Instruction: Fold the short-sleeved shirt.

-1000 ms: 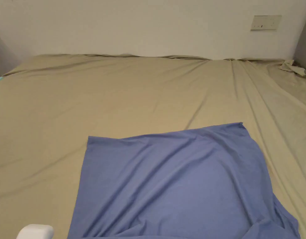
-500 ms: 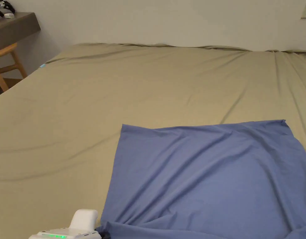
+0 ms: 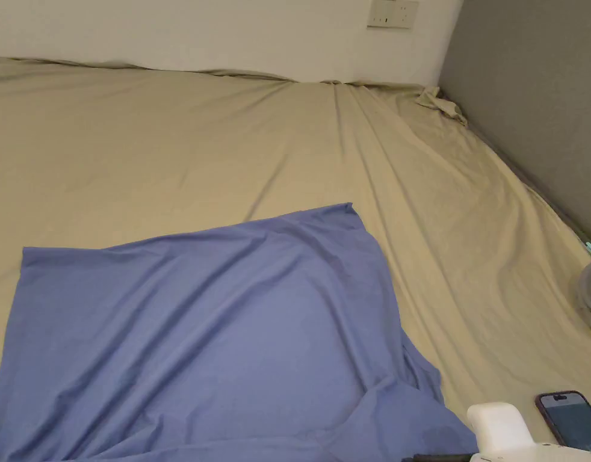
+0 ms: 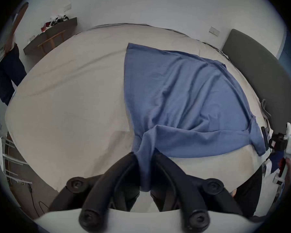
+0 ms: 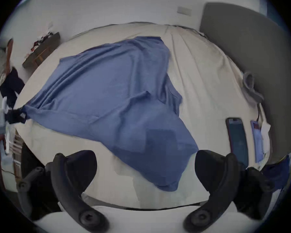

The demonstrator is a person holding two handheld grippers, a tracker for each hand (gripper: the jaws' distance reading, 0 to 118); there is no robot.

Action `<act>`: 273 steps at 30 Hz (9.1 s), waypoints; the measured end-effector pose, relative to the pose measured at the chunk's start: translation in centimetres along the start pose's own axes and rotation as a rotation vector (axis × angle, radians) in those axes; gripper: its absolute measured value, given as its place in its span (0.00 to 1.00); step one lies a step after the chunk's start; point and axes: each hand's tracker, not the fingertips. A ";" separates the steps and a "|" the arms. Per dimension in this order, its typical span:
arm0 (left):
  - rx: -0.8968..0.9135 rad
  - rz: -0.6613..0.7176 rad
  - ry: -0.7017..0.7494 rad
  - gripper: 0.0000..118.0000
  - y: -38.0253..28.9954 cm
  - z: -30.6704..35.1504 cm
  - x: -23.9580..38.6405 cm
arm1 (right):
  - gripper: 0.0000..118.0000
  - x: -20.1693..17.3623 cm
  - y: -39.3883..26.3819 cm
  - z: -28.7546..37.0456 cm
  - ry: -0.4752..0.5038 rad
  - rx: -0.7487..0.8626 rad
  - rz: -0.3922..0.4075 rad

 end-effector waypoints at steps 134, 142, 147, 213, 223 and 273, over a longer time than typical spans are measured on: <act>-0.151 -0.158 -0.002 0.04 3.9 -4.0 -5.3 | 0.08 0.7 1.7 -1.8 0.088 -0.086 -0.023; -0.077 -0.138 0.168 0.79 3.9 0.5 -5.2 | 0.94 -0.8 3.3 1.7 0.059 -0.033 0.033; 0.168 -0.111 0.175 0.79 6.3 8.5 -3.6 | 0.93 -2.8 6.0 6.7 0.039 0.170 0.070; 0.131 -0.122 -0.004 0.01 23.8 -8.5 0.5 | 0.26 0.6 30.0 -21.1 -0.138 -0.206 0.042; 0.167 -0.165 -0.003 0.01 23.9 -4.8 1.4 | 0.03 0.5 28.4 -12.6 -0.064 -0.015 0.012; 0.449 -0.261 0.186 0.00 13.9 10.0 1.7 | 0.02 -5.2 10.7 9.7 0.023 0.480 0.074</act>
